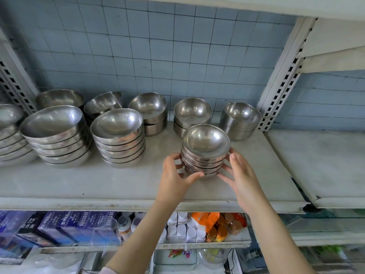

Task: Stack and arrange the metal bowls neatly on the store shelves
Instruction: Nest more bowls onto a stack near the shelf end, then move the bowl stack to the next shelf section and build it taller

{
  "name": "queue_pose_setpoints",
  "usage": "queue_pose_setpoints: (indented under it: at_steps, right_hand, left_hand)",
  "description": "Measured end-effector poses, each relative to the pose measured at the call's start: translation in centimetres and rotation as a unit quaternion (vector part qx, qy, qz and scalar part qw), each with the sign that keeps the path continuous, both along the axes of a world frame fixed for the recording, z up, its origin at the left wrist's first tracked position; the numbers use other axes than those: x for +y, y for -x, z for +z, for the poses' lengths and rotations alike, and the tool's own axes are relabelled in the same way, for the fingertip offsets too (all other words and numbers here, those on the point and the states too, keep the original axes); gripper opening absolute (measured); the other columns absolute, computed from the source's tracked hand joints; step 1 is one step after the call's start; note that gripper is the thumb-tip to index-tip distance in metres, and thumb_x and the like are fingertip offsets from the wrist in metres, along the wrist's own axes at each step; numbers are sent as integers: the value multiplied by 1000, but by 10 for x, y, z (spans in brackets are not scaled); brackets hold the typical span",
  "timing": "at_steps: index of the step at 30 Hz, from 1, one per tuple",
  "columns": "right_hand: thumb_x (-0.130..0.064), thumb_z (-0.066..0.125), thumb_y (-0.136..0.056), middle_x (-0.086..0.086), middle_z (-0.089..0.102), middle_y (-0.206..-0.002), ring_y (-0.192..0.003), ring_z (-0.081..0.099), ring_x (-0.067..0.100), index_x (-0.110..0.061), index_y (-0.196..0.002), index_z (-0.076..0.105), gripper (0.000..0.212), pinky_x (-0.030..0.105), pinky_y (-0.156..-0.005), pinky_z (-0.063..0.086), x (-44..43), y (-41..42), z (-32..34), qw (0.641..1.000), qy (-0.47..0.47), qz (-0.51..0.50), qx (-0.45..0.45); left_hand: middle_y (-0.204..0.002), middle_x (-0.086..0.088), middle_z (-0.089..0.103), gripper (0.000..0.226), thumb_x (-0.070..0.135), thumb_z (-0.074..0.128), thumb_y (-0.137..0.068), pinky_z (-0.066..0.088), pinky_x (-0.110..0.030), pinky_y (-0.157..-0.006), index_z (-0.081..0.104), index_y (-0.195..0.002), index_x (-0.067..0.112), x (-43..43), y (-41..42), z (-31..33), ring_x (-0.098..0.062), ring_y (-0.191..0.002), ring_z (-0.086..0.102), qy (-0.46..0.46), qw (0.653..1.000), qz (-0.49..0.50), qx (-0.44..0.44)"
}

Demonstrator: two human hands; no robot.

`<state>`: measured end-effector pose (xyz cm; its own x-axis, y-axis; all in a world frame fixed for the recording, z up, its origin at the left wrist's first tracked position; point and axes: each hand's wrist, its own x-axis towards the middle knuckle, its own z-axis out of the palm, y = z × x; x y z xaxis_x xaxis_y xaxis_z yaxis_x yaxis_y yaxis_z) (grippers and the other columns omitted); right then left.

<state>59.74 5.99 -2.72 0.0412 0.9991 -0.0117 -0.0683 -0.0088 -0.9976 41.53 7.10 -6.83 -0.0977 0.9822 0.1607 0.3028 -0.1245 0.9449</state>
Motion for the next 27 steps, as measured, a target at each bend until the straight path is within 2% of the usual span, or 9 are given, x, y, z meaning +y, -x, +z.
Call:
queue_pose_setpoints:
  at_steps: [3, 5, 8, 10, 16, 20, 23, 25, 27]
  right_hand:
    - [-57, 52, -84, -18, 57, -127, -120, 55, 6, -50, -117, 54, 34, 22, -81, 57, 6, 17, 2, 1000, 13, 3, 12]
    - [-58, 52, -83, -18, 59, -125, -115, 58, 4, -51, -114, 56, 32, 23, -80, 57, 11, 30, 2, 999, 22, 9, 22]
    - [-62, 48, -83, -15, 58, -132, -121, 55, 4, -52, -116, 56, 35, 27, -92, 52, 18, 52, -1, 1000, 15, 17, 11]
    - [-63, 46, -84, -10, 54, -140, -129, 51, 8, -47, -124, 54, 44, 31, -98, 48, 24, 65, -4, 999, 19, 16, 22]
    - [-61, 43, -83, -17, 62, -122, -118, 56, 0, -39, -118, 55, 43, 20, -85, 52, 34, 95, -7, 998, 29, 18, 48]
    - [-60, 41, -84, -15, 64, -120, -112, 60, -1, -35, -117, 57, 44, 22, -87, 51, 37, 96, -13, 998, 17, 7, 58]
    - [-59, 42, -83, 1, 60, -132, -121, 58, 15, -20, -136, 51, 66, 33, -96, 49, 41, 82, -18, 997, 22, -1, 76]
    - [-59, 42, -84, 5, 57, -135, -123, 56, 19, -14, -140, 47, 72, 33, -95, 49, 45, 65, -18, 998, 14, -14, 62]
    - [-59, 40, -85, 5, 57, -134, -121, 56, 17, -16, -136, 48, 66, 31, -93, 49, 49, 43, -16, 998, 1, -41, 47]
  left_hand:
    - [-127, 8, 39, 83, 43, 82, -65, 45, -4, -76, 41, -133, 19, -4, 7, -2, -10, -107, 56, -10, 999, 25, -33]
    - [-128, 6, 38, 78, 33, 83, -70, 45, -7, -82, 42, -134, 18, -5, 18, -2, -5, -105, 56, 3, 997, 36, -66]
    - [-127, 6, 40, 66, 30, 80, -76, 49, -17, -91, 45, -132, 22, -9, 39, -3, 4, -105, 54, 14, 996, 39, -82]
    - [-127, 7, 41, 67, 30, 77, -79, 48, -13, -92, 44, -137, 21, -11, 53, -3, 3, -108, 54, 17, 996, 35, -84]
    - [-139, 10, 40, 73, 27, 73, -85, 38, -17, -101, 35, -146, 18, -16, 78, -5, 1, -119, 46, 25, 995, 8, -99]
    - [-132, 11, 45, 54, 24, 73, -85, 43, -15, -97, 46, -132, 23, -26, 80, -3, -2, -117, 52, 8, 996, 4, -90]
    - [-119, 18, 46, 33, 28, 72, -85, 46, -10, -85, 49, -107, 37, -34, 74, -1, 7, -107, 53, 9, 997, 2, -72]
    - [-112, 18, 53, 23, 28, 70, -87, 48, -15, -85, 54, -103, 35, -37, 65, -1, 6, -103, 55, 9, 998, -5, -59]
    - [-105, 14, 62, 14, 26, 67, -90, 51, -22, -85, 59, -100, 29, -37, 51, 2, 0, -100, 58, 12, 999, -23, -48]
